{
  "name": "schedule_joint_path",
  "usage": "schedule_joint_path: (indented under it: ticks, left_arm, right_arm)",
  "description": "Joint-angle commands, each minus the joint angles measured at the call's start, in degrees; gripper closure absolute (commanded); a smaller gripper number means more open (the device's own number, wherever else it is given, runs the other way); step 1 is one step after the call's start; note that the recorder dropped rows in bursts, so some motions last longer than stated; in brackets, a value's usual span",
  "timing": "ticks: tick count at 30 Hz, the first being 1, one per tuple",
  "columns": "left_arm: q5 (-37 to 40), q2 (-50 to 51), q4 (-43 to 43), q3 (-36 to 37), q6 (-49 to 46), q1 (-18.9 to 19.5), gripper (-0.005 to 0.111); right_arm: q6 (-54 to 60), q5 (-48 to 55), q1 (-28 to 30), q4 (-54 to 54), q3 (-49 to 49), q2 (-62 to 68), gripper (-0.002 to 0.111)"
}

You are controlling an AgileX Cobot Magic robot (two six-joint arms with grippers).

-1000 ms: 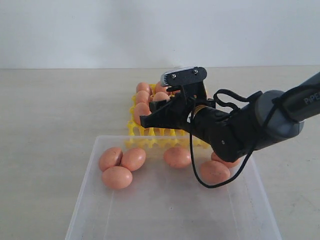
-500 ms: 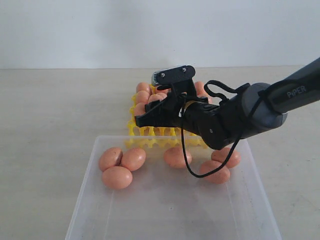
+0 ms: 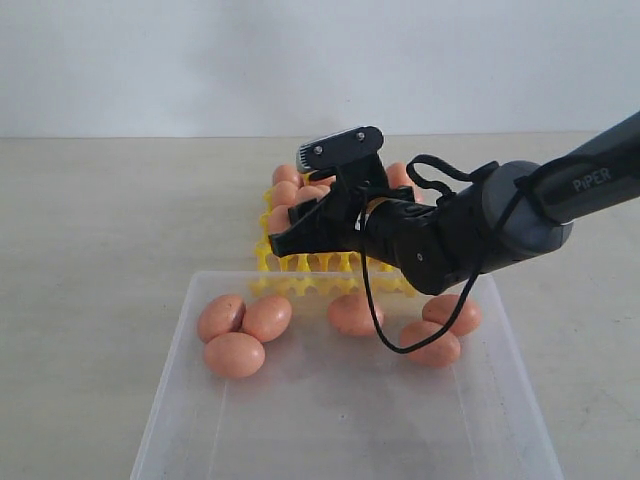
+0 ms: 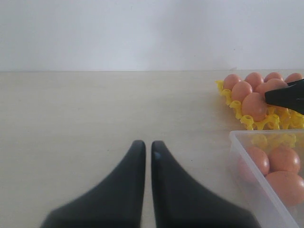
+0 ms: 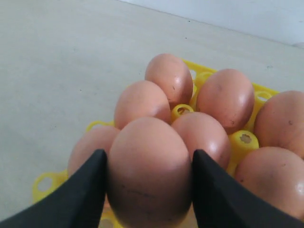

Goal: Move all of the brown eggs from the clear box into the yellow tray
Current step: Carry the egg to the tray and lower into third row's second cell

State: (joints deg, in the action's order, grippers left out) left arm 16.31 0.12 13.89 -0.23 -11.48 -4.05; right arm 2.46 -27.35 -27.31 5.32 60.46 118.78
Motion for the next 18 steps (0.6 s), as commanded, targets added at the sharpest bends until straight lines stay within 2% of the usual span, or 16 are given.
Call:
schedule_joint_path:
  ticks: [1, 10, 18]
  left_arm:
    - [-0.07, -0.12, 0.06, 0.23, -0.15, -0.51, 0.103]
    - [-0.07, -0.12, 0.06, 0.23, -0.15, -0.51, 0.103]
    - [-0.07, -0.12, 0.06, 0.23, -0.15, -0.51, 0.103]
  right_arm:
    - [2.87, -0.25, 0.55, 0.43, 0.25, -0.24, 0.108]
    - [3.86, 6.07, 0.55, 0.42, 0.25, -0.24, 0.108]
    - [7.57, 4.49, 0.55, 0.42, 0.25, -0.24, 0.108]
